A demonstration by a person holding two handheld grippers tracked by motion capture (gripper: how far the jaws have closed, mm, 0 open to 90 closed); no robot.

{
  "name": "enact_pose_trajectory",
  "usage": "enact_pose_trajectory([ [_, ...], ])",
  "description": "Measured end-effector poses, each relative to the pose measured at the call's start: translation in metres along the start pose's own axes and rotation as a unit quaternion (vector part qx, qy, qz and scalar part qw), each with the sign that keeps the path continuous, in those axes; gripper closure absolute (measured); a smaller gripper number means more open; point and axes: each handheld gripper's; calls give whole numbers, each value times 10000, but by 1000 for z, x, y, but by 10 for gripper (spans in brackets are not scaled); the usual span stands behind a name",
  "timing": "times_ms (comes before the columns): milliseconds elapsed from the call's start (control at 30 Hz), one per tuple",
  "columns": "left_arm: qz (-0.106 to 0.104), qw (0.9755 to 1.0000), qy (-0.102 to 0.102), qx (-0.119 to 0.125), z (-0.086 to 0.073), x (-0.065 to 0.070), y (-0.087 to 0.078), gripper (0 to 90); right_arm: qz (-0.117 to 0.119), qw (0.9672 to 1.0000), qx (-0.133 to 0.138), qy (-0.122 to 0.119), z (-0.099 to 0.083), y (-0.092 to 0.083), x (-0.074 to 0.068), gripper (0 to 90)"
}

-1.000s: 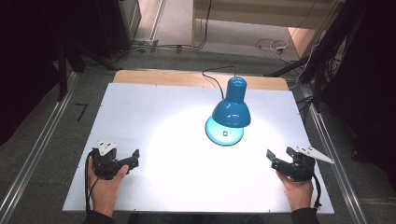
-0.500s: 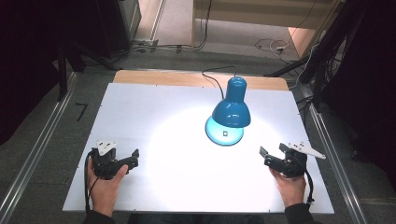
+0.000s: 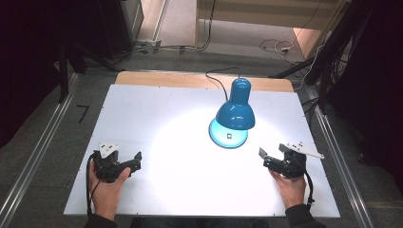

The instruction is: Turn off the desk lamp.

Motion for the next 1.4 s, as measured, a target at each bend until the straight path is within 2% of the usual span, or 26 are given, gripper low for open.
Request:
enact_pose_trajectory([
  [567, -65, 10000, -19, -2, 0, 0, 0, 54, 12, 9998, -61, -167, 3, 10, -10, 132],
  [800, -85, 10000, -13, -9, 0, 0, 0, 55, 71, 9999, -96, -47, 6, 15, -12, 132],
  [1400, -94, 9999, -36, 14, 1, -1, -1, 54, 167, 9996, -129, -169, 11, 30, -27, 143],
])
Point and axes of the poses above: each handheld gripper's, and its own axes: y roughly forward along the jaws, z roughly out of its top, x roughly to its right, and after that the axes turned 4 degrees about x, right-handed
